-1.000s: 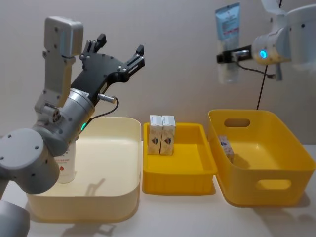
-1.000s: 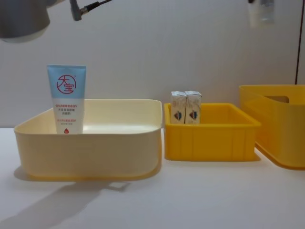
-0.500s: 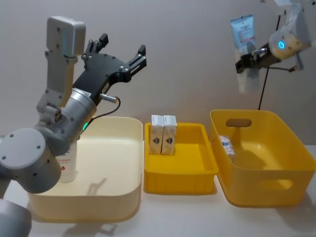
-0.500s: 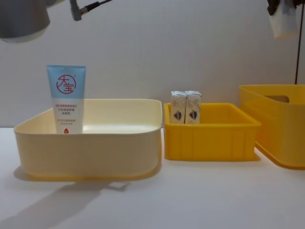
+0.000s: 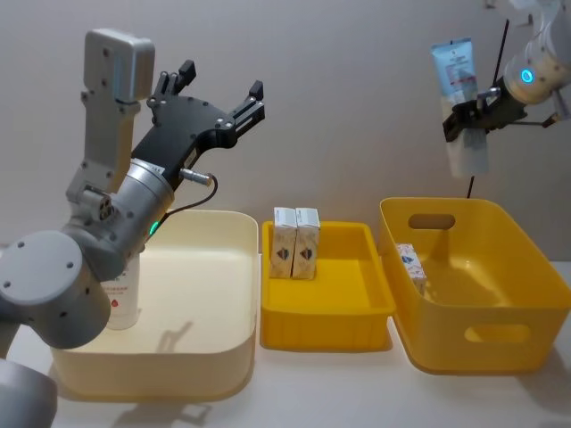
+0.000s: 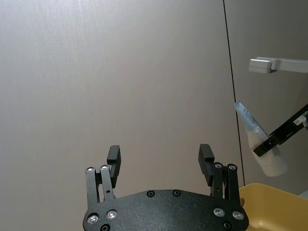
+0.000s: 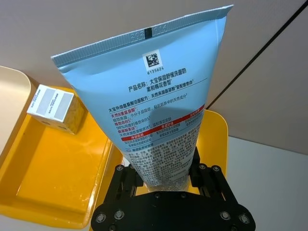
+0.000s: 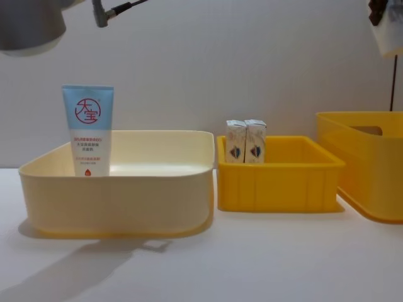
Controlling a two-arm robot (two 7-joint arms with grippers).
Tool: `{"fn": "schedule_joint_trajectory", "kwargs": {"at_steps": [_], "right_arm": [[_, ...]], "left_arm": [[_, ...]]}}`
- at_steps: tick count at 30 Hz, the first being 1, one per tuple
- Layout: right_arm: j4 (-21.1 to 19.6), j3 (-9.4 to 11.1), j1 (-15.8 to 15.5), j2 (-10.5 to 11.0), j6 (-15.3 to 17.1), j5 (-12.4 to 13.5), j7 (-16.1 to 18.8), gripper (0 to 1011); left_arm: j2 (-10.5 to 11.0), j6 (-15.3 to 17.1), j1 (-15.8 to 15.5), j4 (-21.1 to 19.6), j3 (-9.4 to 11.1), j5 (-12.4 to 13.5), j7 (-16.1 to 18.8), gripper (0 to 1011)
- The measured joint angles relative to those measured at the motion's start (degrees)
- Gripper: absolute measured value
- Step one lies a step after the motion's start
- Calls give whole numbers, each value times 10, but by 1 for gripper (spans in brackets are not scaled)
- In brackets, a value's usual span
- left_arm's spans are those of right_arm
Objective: Bimanual collaborative sorting of washing and personal care products
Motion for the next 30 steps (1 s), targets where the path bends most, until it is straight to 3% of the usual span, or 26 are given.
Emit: {"fn": "schedule_joint_trajectory", "kwargs": {"at_steps": [10, 30], "right_arm": [[35, -8, 19, -3, -4, -5, 11, 507], [57, -13, 32, -5, -6, -8, 19, 506]], "left_arm": [[0, 0, 0, 0, 0, 0, 0, 1003], [0, 0, 0, 0, 0, 0, 0, 1003]]}}
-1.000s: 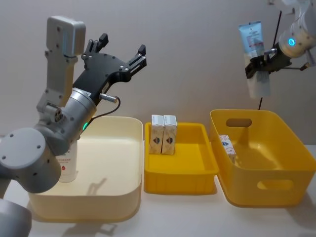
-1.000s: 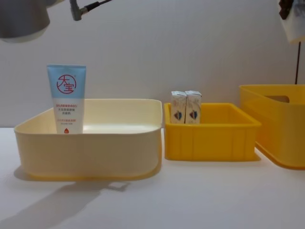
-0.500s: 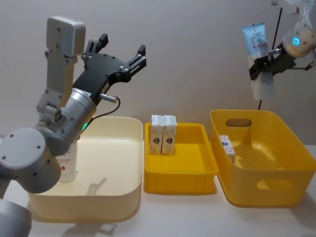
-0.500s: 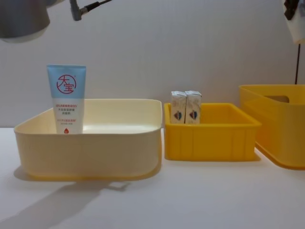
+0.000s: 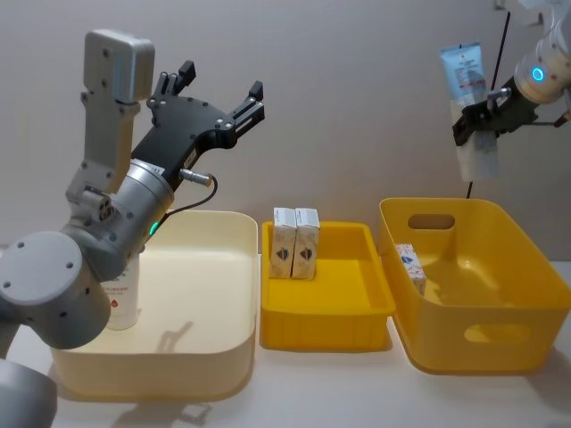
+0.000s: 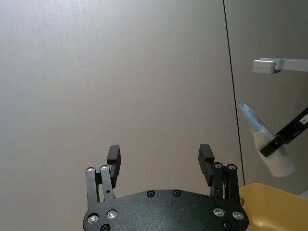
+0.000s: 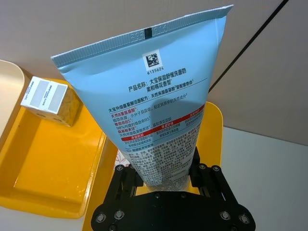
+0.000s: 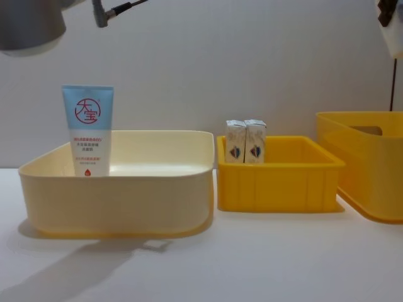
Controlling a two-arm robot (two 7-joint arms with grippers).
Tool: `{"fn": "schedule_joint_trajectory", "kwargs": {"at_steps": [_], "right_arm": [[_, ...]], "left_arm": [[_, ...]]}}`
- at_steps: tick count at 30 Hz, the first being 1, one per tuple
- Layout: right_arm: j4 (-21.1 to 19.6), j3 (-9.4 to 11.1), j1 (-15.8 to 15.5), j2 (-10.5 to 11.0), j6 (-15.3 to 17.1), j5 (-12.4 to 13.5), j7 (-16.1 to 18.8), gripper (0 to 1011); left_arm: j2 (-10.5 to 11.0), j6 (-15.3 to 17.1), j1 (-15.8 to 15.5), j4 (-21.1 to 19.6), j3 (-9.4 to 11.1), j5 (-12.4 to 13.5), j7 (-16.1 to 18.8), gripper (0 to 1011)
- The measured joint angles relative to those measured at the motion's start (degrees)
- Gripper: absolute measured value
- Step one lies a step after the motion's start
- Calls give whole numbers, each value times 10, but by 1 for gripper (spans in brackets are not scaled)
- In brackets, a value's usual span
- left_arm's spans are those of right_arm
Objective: Bimanual collaborative sorting of washing and personal care products
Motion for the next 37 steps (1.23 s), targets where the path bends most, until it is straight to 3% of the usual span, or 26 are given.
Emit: {"fn": "schedule_joint_trajectory", "kwargs": {"at_steps": [5, 10, 13, 19, 23, 37], "right_arm": [[2, 0, 1, 0, 0, 0, 0, 507], [3, -1, 2, 0, 0, -1, 1, 619], [4, -1, 2, 0, 0, -1, 1, 757], [4, -1, 2, 0, 0, -1, 1, 936], [5, -1, 2, 0, 0, -1, 1, 1001], [6, -1, 3, 0, 0, -1, 2, 1001]], "left_arm": [[0, 0, 0, 0, 0, 0, 0, 1003], [0, 0, 0, 0, 0, 0, 0, 1003], [0, 0, 0, 0, 0, 0, 0, 1003], [0, 0, 0, 0, 0, 0, 0, 1003], [0, 0, 0, 0, 0, 0, 0, 1003], [0, 0, 0, 0, 0, 0, 0, 1003]]}}
